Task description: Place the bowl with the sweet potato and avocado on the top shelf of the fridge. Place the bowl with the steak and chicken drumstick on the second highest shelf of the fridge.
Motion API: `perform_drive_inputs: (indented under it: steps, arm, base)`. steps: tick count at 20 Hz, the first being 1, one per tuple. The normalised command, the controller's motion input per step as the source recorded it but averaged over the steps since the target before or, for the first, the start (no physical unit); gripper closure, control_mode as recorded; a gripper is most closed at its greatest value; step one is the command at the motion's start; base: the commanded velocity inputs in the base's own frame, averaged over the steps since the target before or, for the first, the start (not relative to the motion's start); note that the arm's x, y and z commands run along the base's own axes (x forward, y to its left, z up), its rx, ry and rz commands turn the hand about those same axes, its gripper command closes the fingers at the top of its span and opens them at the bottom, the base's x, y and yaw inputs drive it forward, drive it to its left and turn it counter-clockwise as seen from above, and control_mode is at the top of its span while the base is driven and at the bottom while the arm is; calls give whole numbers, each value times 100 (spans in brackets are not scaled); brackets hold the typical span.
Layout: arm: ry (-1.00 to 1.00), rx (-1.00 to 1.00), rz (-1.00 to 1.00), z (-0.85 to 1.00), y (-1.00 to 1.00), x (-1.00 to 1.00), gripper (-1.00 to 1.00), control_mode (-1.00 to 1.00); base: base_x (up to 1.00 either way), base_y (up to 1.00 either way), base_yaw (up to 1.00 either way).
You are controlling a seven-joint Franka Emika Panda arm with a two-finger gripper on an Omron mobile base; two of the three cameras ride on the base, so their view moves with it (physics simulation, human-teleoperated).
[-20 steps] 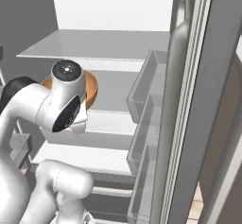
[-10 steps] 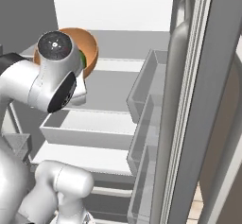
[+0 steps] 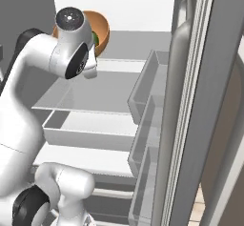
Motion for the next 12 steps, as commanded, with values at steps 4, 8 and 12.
perform_drive_inputs:
  steps: [4, 8, 12]
  arm:
    - [15, 0, -9, 0, 0, 100, 100, -100]
    - [16, 0, -7, -1, 0, 100, 100, -100]
    - [9, 0, -7, -3, 0, 100, 100, -100]
  base:
    - [0, 0, 0]
    - [0, 0, 0]
    - [0, 0, 0]
